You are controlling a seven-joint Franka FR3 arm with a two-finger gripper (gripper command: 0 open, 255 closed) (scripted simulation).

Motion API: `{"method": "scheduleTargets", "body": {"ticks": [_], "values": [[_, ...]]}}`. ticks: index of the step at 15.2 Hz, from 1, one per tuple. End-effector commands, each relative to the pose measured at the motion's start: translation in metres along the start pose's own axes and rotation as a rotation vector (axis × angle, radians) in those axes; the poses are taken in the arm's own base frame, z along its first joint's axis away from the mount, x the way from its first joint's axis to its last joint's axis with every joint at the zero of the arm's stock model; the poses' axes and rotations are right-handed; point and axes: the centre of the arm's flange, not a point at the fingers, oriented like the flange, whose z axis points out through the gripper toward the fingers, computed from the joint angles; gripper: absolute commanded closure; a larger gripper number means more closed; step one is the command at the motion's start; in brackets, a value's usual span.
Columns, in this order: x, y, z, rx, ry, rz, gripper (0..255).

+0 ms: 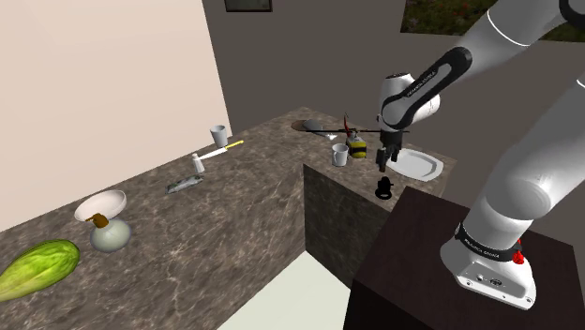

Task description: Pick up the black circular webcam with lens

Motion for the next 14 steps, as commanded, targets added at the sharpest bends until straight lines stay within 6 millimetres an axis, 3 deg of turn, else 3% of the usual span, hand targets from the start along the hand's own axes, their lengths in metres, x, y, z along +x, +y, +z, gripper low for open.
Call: {"method": "scheduleTargets", "body": {"ticks": [1, 9, 14], "values": [[0.006, 0.014, 0.022, -0.008, -0.001, -0.001, 0], [0.034, 0.069, 0.106, -0.035, -0.008, -0.004, 0], [0.038, 0.072, 0.131, -0.036, -0.008, -0.004, 0]]}}
